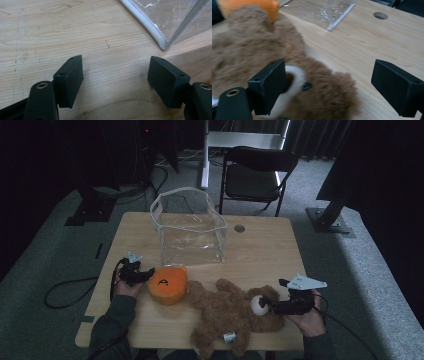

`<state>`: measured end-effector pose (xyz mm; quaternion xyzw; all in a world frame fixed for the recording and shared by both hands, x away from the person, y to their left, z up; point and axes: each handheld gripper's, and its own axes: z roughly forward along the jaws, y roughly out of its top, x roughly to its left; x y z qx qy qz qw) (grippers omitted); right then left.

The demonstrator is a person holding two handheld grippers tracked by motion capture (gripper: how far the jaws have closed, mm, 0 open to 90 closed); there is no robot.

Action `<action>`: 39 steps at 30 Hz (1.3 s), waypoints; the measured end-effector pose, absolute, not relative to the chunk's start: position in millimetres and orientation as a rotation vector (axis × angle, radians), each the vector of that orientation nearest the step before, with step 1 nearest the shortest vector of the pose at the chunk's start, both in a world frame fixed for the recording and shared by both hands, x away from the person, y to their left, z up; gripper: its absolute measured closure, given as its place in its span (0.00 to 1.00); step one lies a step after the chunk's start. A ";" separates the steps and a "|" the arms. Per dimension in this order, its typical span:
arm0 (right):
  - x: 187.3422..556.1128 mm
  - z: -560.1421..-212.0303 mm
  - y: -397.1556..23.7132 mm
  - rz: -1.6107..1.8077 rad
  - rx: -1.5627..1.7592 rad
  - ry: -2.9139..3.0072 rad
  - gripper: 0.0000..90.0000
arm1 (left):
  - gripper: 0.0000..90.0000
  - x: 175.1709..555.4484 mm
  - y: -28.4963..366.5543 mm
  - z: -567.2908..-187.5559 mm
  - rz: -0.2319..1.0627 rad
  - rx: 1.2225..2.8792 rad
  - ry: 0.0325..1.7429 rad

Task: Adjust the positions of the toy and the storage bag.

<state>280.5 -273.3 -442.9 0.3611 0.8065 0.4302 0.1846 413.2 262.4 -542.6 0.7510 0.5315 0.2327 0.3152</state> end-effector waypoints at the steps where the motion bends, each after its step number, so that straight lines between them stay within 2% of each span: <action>1: 277.0 -443.5 -271.1 1.215 1.010 2.284 0.13 | 0.33 413.2 262.3 -542.6 0.613 1.978 1.400; 12: 250.4 -463.4 -254.2 1.149 0.969 2.395 0.11 | 0.32 413.0 262.1 -542.7 0.613 1.976 1.401; 17: 250.5 -472.8 -254.0 1.079 0.980 2.395 0.11 | 0.32 413.0 262.1 -542.7 0.613 1.976 1.401; 28: 289.3 -472.5 -264.9 1.022 0.986 2.285 0.11 | 0.32 413.0 262.1 -542.7 0.613 1.976 1.401; 39: 346.3 -473.5 -274.9 0.936 1.066 2.157 0.12 | 0.32 413.1 262.1 -542.7 0.614 1.976 1.401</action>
